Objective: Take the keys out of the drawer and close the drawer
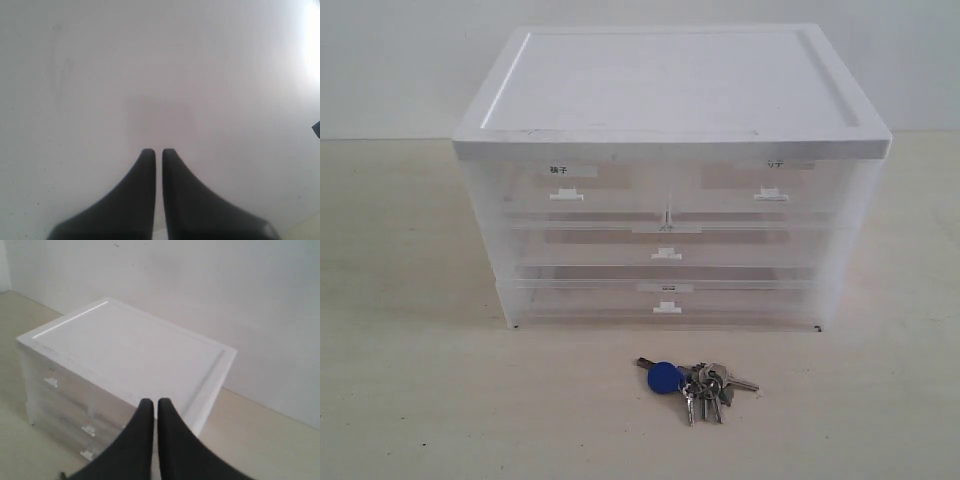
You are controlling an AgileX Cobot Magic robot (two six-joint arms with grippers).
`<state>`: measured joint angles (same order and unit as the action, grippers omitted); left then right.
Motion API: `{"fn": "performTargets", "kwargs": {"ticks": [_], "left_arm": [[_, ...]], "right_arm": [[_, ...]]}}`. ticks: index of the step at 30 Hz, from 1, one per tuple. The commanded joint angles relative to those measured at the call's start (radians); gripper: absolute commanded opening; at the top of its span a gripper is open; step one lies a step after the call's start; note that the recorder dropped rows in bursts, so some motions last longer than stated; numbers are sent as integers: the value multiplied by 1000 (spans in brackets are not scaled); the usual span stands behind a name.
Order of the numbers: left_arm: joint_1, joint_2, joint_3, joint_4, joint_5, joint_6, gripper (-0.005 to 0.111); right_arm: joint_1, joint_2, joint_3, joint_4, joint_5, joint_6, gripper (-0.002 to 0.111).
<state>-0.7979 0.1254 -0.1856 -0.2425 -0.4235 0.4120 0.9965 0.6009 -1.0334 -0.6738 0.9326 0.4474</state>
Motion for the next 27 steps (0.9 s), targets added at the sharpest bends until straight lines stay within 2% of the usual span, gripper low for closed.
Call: {"fn": "performTargets", "kwargs": {"ticks": [1, 5, 8, 12, 27], "left_arm": [[-5, -7, 5, -3, 6, -9, 4], [-5, -7, 5, -3, 6, -9, 4], [-5, -7, 5, -3, 6, -9, 4], [-5, -7, 5, -3, 6, -9, 4], [-5, -7, 5, -3, 6, -9, 4]], "right_arm": [[-168, -11, -3, -8, -9, 0, 0], [-350, -11, -3, -8, 2, 8, 0], [-481, -11, -3, 35, 2, 106, 0], [-587, -11, -3, 64, -1, 230, 0], [-598, -11, -3, 107, -177, 250, 0]]}}
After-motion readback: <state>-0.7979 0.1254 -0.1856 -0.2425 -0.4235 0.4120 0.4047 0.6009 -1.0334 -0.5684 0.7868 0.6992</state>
